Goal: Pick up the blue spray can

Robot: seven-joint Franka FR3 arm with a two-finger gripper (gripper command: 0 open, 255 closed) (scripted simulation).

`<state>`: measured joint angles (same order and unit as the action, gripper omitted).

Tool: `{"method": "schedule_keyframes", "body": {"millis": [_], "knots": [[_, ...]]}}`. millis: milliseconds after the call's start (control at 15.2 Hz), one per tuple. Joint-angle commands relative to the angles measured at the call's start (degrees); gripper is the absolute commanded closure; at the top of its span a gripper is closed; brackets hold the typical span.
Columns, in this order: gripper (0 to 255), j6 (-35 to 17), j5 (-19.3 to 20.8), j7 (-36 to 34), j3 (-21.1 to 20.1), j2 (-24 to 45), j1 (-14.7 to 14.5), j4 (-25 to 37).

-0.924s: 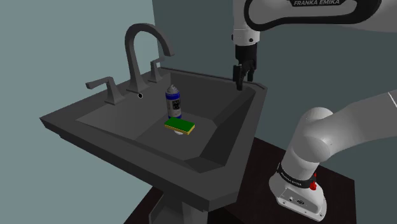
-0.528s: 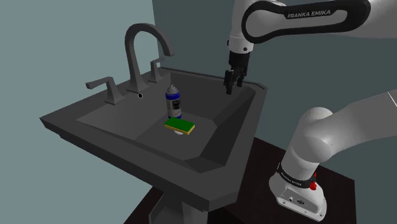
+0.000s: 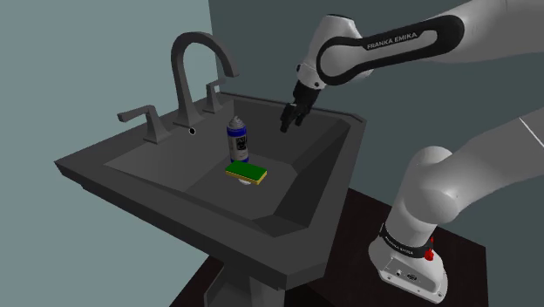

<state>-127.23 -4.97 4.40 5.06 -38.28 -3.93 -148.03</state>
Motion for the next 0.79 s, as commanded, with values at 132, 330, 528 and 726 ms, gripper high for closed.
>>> {"method": "schedule_keyframes", "body": {"millis": [132,330,528,726], "knots": [[0,-15.21,-5.69,5.08,3.43,4.89,-4.1,-1.92],[0,-25.46,-12.11,10.84,7.43,9.8,-9.69,-1.2],[0,-34.55,-21.6,19.63,14.11,14.68,-18.84,0.99],[0,-41.84,-35.84,33.3,25.28,18.72,-33.39,5.11]]}}
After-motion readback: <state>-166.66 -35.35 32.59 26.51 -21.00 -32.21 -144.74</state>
